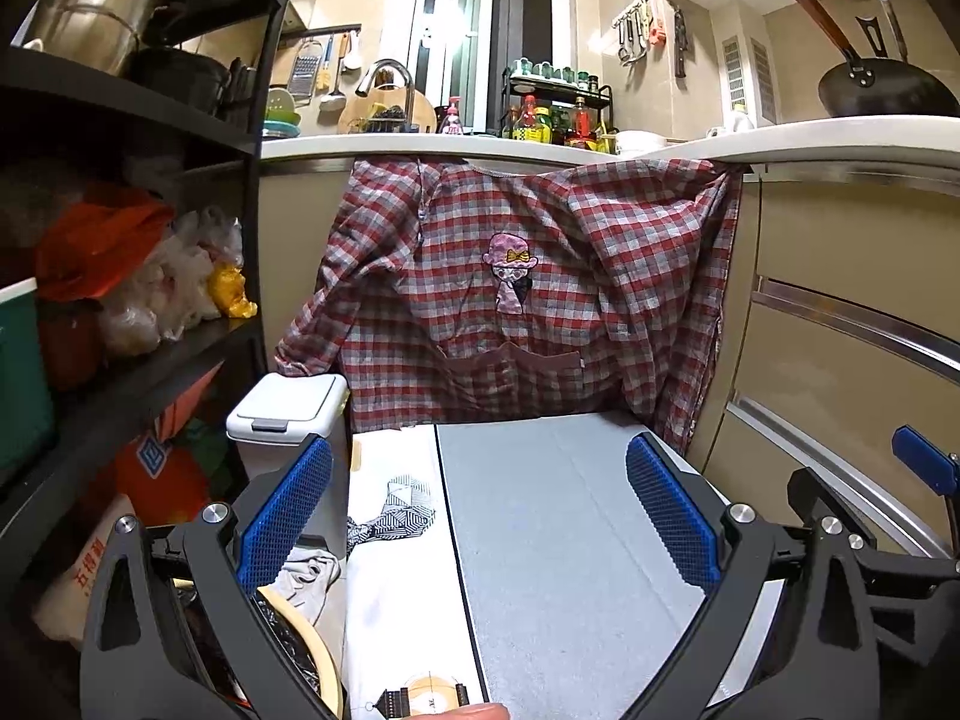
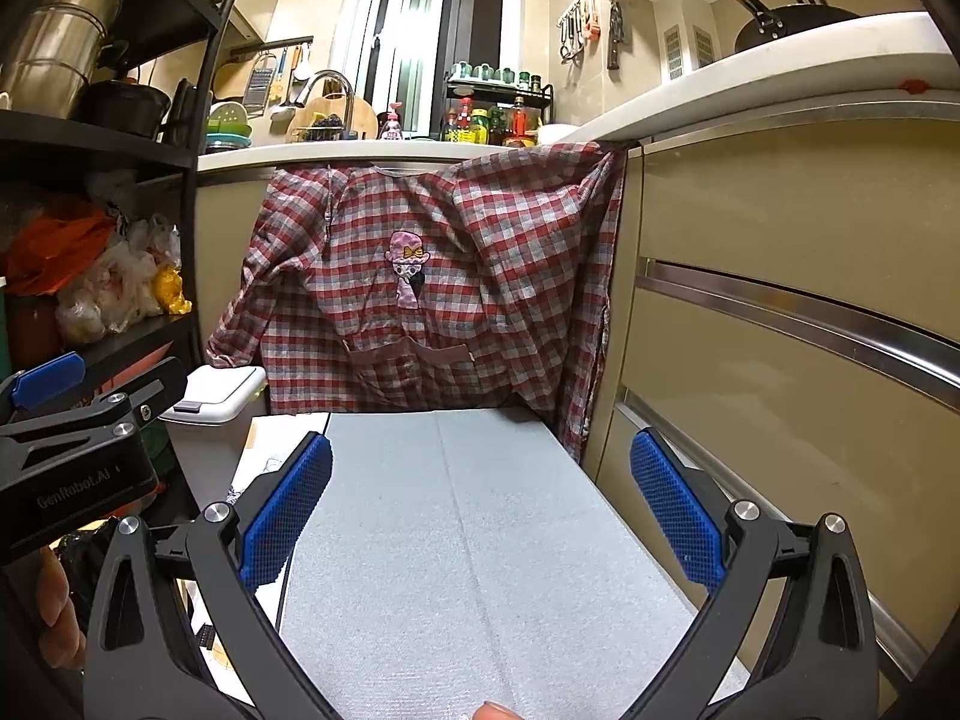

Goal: Collect trash

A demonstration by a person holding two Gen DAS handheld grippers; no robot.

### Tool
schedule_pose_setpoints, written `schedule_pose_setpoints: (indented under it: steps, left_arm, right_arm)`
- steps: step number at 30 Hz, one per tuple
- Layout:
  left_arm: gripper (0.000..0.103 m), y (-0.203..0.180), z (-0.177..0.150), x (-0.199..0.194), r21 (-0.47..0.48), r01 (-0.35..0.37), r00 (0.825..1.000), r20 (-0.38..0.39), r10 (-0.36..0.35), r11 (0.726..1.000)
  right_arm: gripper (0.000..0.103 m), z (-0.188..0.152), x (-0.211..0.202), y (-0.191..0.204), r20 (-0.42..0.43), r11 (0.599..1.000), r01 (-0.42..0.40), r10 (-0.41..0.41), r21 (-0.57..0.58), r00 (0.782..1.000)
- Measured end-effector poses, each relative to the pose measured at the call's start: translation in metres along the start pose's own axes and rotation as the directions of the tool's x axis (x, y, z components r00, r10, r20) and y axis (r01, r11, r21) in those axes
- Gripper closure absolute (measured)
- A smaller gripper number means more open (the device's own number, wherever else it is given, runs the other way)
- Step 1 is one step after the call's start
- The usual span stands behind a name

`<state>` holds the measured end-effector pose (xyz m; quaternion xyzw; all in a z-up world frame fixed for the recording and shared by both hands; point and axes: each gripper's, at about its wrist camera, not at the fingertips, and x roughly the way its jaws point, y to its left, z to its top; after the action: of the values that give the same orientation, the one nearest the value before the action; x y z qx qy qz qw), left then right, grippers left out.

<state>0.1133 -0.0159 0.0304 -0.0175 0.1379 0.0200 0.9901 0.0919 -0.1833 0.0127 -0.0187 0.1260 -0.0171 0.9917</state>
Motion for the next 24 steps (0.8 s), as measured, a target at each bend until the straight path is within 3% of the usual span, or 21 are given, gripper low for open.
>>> schedule_pose_setpoints:
  steps: [15,24]
  left_arm:
    - [0.008,-0.0023,0.0006,-0.0028,-0.002,-0.038,0.999,0.021,0.038,0.999]
    - [0.008,-0.0056,-0.0001,-0.0025,0.014,-0.008,1.0,0.018,0.008,1.0]
  right_arm:
    - [0.005,-0.0002,-0.0012,0.0008,-0.002,1.0,-0.001,0.001,0.003,1.0]
    - [0.005,-0.0019,-0.0031,0.0008,0.002,1.0,-0.007,0.007,0.013,1.0]
